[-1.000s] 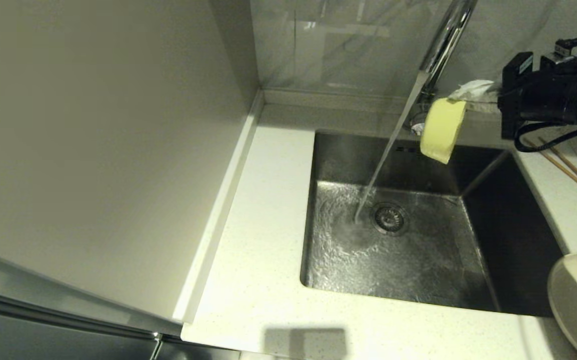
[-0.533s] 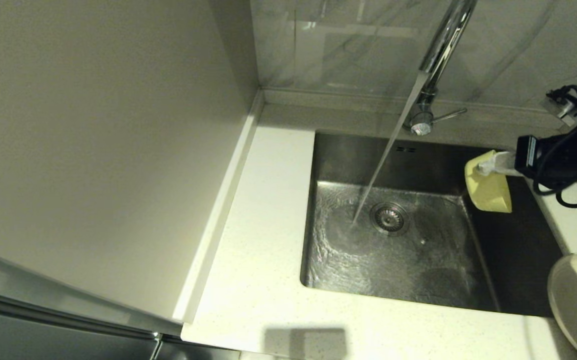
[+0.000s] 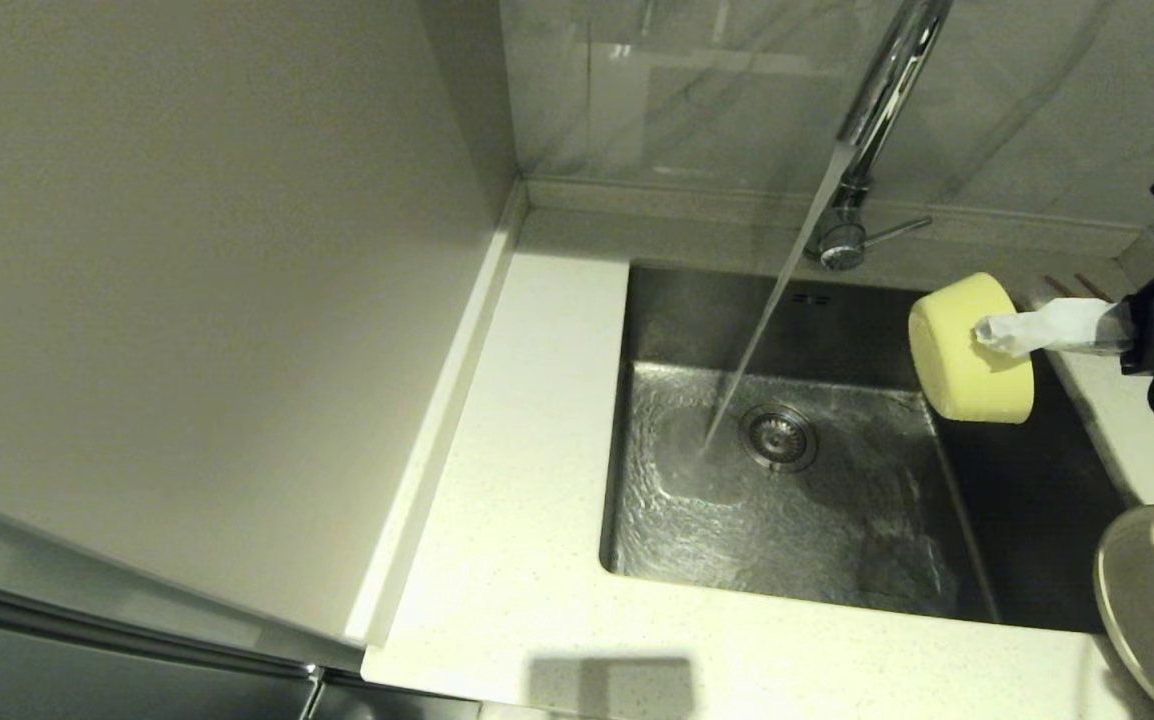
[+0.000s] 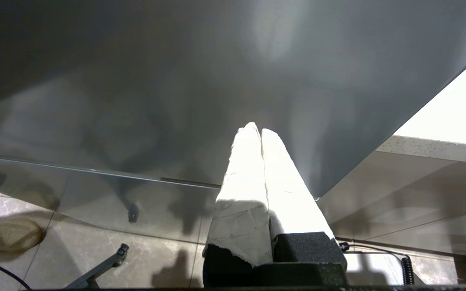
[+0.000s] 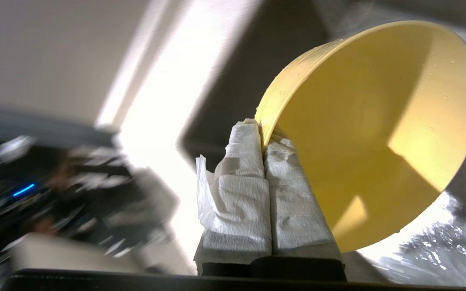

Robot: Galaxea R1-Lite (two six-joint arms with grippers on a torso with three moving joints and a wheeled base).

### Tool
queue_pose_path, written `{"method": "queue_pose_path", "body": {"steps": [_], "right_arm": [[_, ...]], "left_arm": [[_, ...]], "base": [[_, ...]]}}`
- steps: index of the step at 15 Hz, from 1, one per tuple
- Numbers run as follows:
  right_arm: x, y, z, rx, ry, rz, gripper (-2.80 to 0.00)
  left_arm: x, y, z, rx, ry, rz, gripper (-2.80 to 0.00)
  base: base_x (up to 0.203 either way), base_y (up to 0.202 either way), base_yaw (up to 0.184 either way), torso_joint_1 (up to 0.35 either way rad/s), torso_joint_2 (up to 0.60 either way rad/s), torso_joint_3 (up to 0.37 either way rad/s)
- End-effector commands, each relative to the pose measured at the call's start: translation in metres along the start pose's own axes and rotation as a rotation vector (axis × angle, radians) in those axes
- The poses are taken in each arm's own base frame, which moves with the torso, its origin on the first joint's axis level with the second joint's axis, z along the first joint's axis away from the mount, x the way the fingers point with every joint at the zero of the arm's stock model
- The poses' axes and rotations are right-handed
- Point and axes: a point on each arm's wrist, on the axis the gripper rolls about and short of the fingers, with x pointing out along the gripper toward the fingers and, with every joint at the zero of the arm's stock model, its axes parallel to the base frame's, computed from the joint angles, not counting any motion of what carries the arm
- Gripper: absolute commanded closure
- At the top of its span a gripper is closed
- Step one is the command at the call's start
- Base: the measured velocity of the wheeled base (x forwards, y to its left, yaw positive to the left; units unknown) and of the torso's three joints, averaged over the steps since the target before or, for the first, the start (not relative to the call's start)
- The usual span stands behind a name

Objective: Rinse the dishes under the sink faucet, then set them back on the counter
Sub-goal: Rinse the bowl

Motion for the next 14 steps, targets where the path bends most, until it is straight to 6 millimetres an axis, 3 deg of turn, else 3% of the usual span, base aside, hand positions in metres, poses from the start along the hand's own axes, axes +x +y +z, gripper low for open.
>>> {"method": "queue_pose_path", "body": {"steps": [1,4,7,10,14], "right_arm": [[0.005,0.022,-0.003,-0.009,0.035,0.076,0.0],[0.018,0.044,-0.02,-0.039,0.151,0.175,0.0],[0.03,0.054,-0.034,-0.231,0.231,0.239,0.0],[0.041,0.05,-0.043,-0.514,0.31,0.175,0.0],[0.049,0.044,-0.035,-0.647,0.289,0.058,0.0]], "left_arm": [[0.0,0.0,0.0,0.0,-0.002,0.0,0.0],[0.0,0.0,0.0,0.0,-0.002,0.0,0.0],[0.0,0.0,0.0,0.0,-0.002,0.0,0.0],[0.0,0.0,0.0,0.0,-0.002,0.0,0.0],[0.0,0.0,0.0,0.0,-0.002,0.0,0.0]], "base": [[0.0,0.0,0.0,0.0,0.0,0.0],[0.0,0.0,0.0,0.0,0.0,0.0],[0.0,0.0,0.0,0.0,0.0,0.0],[0.0,0.0,0.0,0.0,0.0,0.0],[0.0,0.0,0.0,0.0,0.0,0.0]]}}
